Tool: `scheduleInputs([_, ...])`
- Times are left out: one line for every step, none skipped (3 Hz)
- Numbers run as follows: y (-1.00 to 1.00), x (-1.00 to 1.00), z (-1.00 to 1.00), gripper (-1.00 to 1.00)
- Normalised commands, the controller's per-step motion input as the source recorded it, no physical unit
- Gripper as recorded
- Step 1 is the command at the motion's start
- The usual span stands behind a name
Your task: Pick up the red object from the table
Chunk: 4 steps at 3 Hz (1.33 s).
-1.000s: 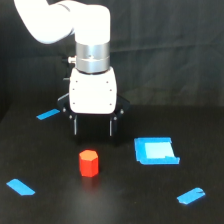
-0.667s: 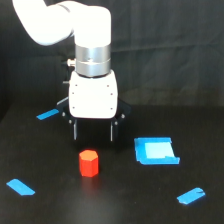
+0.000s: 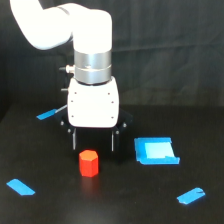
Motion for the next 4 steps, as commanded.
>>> scheduleInputs([-0.78,-0.06,0.01,0.93])
scheduleInputs([-0.63,-0.04,-0.04,0.64])
scheduleInputs([0.06,0.13,-0.16,-0.81])
scheduleInputs([0.03,0.13,-0.15,-0.93])
